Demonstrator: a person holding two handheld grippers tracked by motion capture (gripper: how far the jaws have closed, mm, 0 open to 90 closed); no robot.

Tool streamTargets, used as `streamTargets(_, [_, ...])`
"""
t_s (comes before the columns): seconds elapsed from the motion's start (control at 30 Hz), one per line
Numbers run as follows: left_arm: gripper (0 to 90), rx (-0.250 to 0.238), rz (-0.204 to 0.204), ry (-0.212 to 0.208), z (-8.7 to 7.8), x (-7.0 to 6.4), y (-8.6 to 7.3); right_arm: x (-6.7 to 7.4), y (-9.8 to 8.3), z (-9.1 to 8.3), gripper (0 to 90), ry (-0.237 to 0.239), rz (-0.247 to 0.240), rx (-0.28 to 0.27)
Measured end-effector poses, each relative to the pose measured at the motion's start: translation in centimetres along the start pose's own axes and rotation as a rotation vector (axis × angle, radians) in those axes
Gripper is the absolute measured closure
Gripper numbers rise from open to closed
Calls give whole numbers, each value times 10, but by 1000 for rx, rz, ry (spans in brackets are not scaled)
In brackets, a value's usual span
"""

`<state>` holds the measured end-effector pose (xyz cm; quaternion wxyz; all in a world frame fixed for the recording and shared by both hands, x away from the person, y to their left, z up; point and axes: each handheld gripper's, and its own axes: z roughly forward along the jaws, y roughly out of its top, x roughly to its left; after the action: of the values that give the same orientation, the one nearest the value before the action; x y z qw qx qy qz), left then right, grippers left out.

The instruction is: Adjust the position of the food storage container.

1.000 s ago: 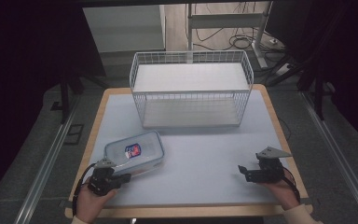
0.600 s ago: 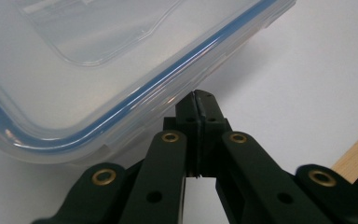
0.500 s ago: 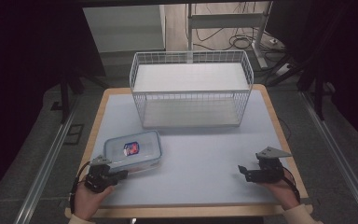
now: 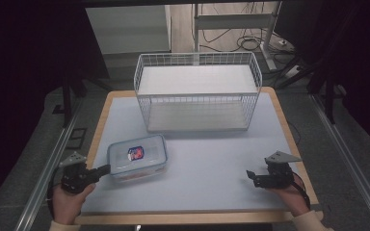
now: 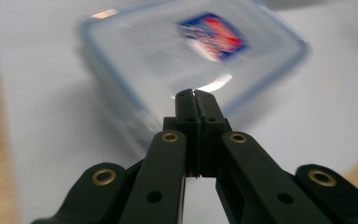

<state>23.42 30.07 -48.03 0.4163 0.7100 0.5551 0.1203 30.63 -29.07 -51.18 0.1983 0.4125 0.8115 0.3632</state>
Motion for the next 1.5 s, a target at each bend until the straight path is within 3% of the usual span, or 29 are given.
streamTargets(0.07, [900,-3,-27,16,4,14,5,0,0,0,116,-1,-1,0])
streamTargets(0.3, [900,24,-79,86,21,42,6,-1,0,0,116,-5,-1,2])
streamTargets(0.47, [900,51,-109,57,42,55,6,2,1,0,116,-9,-13,0])
streamTargets(0.67, [900,77,-96,72,57,56,14,0,0,1,116,-16,-9,8])
streamTargets(0.8, [900,74,-100,45,61,57,15,-1,0,0,116,-20,-6,5])
streamTargets(1.5, [900,93,-24,3,96,22,38,-2,0,0,116,-20,-6,6])
